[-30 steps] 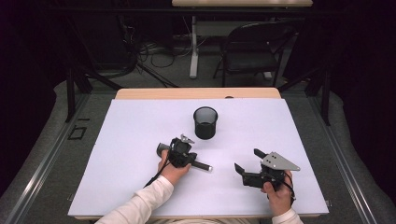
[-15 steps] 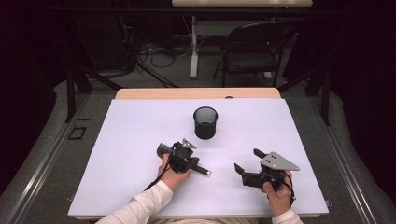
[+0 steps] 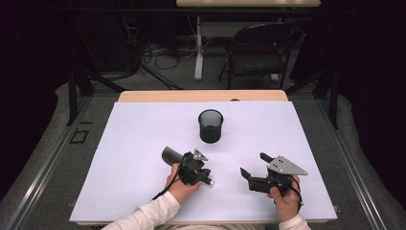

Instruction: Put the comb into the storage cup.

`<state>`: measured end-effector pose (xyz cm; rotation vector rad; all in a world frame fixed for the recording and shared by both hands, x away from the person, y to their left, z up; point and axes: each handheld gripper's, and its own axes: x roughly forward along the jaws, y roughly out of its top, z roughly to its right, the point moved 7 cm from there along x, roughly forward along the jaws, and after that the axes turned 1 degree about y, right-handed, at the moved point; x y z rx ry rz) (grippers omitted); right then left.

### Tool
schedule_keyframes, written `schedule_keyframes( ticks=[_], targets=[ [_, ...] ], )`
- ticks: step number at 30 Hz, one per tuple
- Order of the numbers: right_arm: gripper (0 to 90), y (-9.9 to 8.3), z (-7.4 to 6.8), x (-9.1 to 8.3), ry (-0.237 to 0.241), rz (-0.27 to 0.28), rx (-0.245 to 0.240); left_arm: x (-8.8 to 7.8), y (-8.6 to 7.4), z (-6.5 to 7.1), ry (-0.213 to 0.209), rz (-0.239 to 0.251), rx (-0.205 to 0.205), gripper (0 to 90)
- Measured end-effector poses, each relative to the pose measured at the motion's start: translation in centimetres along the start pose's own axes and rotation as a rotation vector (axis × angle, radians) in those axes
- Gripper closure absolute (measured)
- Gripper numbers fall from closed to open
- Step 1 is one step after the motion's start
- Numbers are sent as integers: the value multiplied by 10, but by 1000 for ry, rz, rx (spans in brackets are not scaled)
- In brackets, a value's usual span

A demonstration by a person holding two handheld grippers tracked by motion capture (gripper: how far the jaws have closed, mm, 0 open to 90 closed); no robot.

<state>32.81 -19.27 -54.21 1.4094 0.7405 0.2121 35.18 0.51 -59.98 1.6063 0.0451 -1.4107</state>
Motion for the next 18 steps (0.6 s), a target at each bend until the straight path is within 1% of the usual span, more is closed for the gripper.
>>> schedule_keyframes(
  ticks=[14,18],
  targets=[
    [113,0,0,0,-1,-5,-6,-12,-16,5,-23,-31,32,900],
    [114,0,-1,1,-2,-2,-7,-15,-20,5,-21,-33,38,900]
  ],
)
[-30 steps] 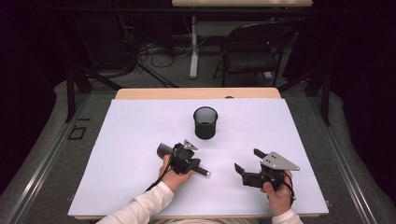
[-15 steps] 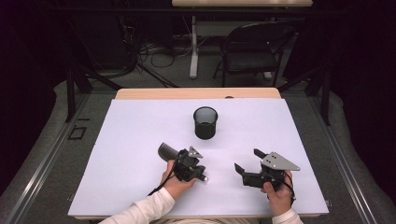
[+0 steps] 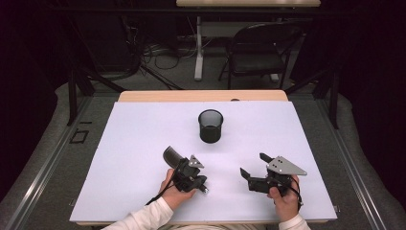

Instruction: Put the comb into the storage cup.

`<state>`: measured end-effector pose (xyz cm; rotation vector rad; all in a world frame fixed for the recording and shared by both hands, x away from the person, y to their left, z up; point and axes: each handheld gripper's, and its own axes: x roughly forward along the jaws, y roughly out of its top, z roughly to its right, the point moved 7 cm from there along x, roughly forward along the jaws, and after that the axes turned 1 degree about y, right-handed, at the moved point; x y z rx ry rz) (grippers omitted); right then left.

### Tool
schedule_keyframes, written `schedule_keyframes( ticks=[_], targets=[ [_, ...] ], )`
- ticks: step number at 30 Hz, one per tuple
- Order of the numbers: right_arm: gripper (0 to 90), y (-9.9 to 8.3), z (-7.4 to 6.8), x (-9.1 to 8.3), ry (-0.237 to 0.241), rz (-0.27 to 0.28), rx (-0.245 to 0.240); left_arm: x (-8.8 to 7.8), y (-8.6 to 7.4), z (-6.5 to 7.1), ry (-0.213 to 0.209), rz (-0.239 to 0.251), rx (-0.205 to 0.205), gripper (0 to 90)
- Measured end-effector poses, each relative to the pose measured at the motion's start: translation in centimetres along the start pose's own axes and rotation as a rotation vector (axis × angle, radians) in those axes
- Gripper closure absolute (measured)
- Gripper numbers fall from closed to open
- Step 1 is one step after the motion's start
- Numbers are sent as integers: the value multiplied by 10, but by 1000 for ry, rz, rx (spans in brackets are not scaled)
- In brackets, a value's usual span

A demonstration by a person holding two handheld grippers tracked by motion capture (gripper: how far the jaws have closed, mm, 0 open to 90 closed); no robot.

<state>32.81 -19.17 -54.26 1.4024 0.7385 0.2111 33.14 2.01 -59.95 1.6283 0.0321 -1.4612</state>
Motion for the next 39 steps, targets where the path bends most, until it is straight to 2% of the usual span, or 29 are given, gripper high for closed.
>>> schedule_keyframes(
  ticks=[8,16,25,35,39],
  targets=[
    [114,0,0,0,1,-1,0,-6,-8,2,8,-17,34,900],
    [114,0,-1,1,4,-6,0,-12,-15,3,11,-21,42,900],
    [114,-1,-1,1,3,-3,4,-21,-27,0,3,-25,26,900],
    [115,-1,-2,2,4,-8,-2,-27,-39,-6,27,-42,26,900],
    [115,-1,-2,2,5,-10,-1,-30,-44,-12,25,-44,7,900]
  ],
)
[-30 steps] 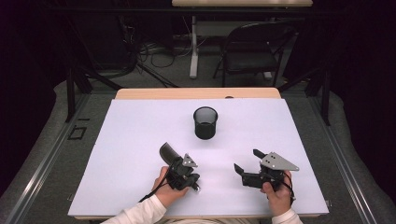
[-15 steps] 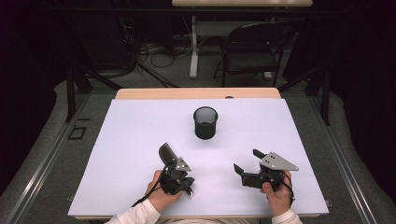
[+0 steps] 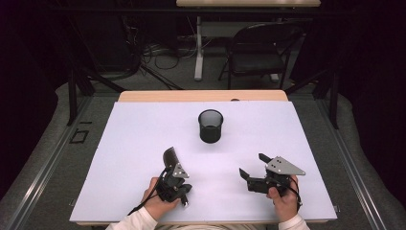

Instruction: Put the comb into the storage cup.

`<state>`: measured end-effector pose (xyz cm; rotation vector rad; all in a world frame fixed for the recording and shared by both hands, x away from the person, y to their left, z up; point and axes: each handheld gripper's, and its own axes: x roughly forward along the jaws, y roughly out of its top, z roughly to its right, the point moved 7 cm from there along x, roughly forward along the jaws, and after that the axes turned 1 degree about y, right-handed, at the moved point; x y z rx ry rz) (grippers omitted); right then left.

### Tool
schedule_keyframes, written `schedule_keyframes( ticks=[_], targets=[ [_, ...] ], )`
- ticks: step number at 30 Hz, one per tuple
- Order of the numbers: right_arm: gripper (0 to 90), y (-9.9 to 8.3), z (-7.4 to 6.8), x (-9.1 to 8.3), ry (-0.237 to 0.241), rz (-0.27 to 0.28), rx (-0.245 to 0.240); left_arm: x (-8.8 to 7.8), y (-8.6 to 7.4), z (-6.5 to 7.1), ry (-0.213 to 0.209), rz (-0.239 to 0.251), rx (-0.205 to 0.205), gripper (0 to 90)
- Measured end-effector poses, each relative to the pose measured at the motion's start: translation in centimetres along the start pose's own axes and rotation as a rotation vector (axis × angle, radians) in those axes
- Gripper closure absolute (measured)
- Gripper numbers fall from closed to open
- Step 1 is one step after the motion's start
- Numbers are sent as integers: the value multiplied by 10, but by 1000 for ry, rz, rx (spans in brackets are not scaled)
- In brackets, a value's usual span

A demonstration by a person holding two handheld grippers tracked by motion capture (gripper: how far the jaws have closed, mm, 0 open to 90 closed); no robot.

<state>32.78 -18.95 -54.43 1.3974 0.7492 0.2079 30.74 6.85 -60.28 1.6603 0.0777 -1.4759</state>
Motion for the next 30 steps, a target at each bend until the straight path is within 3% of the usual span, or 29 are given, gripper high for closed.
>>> schedule_keyframes(
  ticks=[19,30],
  targets=[
    [116,0,0,1,0,-2,0,-15,-20,-11,19,-18,-17,900],
    [116,-1,-1,1,-1,-5,0,-24,-29,-23,32,-32,-31,900]
  ],
)
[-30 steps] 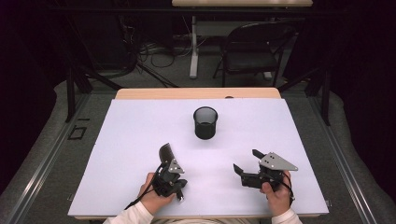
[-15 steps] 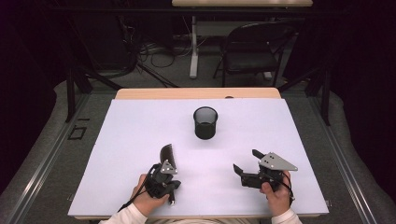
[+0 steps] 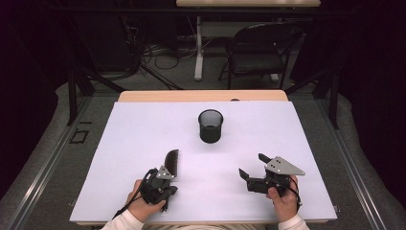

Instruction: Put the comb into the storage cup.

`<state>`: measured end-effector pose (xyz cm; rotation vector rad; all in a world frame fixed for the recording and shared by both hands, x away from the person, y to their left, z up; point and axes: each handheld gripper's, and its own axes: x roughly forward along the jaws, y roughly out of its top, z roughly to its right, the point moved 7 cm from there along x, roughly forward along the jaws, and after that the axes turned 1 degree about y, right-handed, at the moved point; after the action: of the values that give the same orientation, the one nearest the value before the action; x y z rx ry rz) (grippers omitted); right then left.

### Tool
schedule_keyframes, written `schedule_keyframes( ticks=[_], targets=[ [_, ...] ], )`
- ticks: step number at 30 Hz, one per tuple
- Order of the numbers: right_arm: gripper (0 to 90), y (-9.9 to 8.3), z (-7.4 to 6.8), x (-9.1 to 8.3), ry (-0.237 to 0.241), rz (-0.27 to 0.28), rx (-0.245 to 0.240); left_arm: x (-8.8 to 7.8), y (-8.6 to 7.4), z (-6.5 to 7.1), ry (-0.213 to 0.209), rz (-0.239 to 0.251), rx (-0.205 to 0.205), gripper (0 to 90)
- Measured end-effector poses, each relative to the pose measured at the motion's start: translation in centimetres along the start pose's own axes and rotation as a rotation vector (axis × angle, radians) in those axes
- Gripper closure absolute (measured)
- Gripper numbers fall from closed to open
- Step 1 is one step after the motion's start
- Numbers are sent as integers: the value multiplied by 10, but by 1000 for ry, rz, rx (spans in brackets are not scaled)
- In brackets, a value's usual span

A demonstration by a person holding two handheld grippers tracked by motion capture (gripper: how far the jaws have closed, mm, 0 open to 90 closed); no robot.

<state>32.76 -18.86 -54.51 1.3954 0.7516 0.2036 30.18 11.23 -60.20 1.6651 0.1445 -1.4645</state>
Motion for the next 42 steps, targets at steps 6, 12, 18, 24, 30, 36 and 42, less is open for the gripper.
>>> schedule_keyframes(
  ticks=[6,12,18,24,30,36,42],
  targets=[
    [116,0,0,0,-1,-2,1,-4,-5,-9,10,4,-32,900],
    [116,0,-1,1,1,-1,-1,-5,-6,-16,22,1,-47,900],
    [116,0,-1,1,1,-2,0,-6,-6,-20,27,-6,-50,900],
    [116,-1,-1,2,4,-2,-2,-6,-5,-27,46,-6,-61,900],
    [116,-1,-2,3,3,-8,-1,-6,-4,-33,50,-5,-71,900],
    [116,-1,-2,3,4,-7,-2,-6,-2,-41,65,-5,-81,900],
    [116,-1,-2,3,3,-9,-2,-7,-1,-49,72,-17,-83,900]
  ],
)
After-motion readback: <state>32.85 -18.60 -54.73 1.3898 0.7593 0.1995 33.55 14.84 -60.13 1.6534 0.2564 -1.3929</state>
